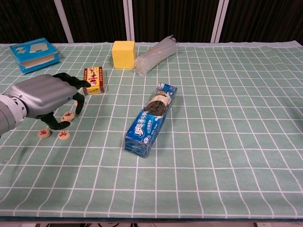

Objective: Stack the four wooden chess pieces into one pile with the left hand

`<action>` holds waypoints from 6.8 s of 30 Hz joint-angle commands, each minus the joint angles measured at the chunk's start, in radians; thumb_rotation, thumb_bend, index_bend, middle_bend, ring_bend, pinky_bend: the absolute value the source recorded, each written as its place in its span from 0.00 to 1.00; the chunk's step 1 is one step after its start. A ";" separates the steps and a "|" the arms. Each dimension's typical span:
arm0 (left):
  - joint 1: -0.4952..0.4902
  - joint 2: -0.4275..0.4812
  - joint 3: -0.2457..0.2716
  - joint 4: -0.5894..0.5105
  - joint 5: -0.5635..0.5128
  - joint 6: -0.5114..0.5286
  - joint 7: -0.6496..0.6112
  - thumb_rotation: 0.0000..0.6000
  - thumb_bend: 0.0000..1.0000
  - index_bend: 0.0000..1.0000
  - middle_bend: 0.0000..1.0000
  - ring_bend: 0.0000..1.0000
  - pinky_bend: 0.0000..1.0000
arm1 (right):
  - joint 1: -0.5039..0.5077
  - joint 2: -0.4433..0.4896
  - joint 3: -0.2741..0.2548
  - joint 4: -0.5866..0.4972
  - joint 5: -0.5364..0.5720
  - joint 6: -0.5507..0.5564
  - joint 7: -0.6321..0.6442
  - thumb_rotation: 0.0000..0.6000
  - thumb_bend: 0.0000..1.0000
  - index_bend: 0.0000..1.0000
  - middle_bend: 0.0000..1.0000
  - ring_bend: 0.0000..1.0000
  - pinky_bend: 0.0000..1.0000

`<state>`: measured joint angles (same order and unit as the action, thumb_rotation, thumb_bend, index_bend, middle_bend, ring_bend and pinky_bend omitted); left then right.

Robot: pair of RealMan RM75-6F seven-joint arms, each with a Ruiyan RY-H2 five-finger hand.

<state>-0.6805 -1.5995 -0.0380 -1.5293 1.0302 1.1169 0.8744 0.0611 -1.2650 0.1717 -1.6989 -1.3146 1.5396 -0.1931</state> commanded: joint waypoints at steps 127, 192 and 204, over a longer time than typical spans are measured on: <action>-0.188 -0.118 -0.122 0.198 -0.374 -0.030 0.088 1.00 0.31 0.48 0.03 0.00 0.00 | 0.002 -0.004 0.021 -0.009 0.053 -0.014 0.020 1.00 0.23 0.00 0.01 0.00 0.00; -0.065 0.078 0.006 -0.076 -0.151 0.058 -0.030 1.00 0.34 0.50 0.04 0.00 0.00 | 0.001 -0.010 0.024 -0.006 0.056 -0.003 0.008 1.00 0.23 0.00 0.01 0.00 0.00; -0.059 0.049 0.011 -0.062 -0.140 0.060 -0.003 1.00 0.34 0.49 0.04 0.00 0.00 | 0.001 -0.010 0.025 -0.005 0.059 -0.004 0.008 1.00 0.23 0.00 0.01 0.00 0.00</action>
<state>-0.7397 -1.5495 -0.0273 -1.5917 0.8898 1.1762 0.8700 0.0620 -1.2748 0.1965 -1.7041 -1.2557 1.5354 -0.1852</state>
